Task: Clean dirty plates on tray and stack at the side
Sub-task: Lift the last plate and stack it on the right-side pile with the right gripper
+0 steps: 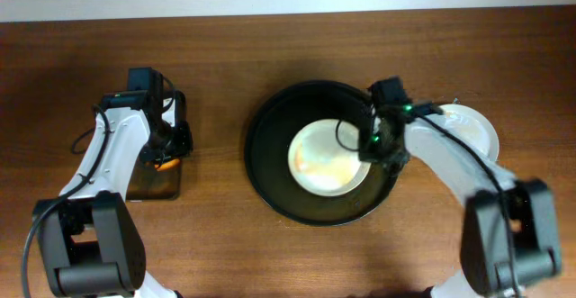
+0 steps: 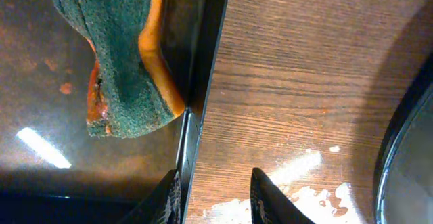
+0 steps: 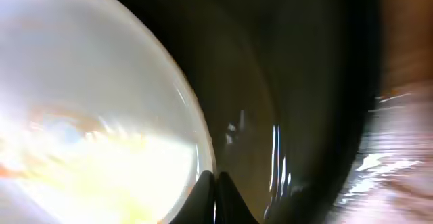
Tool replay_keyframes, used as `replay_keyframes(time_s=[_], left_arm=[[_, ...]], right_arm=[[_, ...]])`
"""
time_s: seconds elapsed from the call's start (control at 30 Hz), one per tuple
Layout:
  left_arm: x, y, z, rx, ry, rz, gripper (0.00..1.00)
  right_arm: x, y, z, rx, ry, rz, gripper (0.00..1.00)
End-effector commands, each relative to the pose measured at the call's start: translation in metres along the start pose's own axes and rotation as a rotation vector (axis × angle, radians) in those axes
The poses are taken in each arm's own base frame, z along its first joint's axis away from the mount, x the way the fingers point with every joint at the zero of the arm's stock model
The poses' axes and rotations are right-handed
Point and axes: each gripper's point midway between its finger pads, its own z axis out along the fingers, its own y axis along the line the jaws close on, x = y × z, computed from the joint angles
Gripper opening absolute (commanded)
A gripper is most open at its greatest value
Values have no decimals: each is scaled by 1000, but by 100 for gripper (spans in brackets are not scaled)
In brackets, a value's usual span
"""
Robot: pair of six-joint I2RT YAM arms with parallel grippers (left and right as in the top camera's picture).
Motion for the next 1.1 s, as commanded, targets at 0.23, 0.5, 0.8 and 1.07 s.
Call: replay_keyframes(time_s=[0.23, 0.5, 0.8, 1.07], left_arm=[[-2, -2, -1, 12, -9, -2, 32], [-2, -2, -1, 12, -9, -2, 32], [-2, -2, -1, 12, -8, -2, 32], [-2, -2, -1, 12, -9, -2, 32]], right_arm=[[-37, -35, -109, 527, -372, -201, 4], [-28, -30, -62, 53, -167, 75, 99], [-10, -27, 9, 15, 46, 96, 69], [0, -30, 46, 30, 131, 106, 50]])
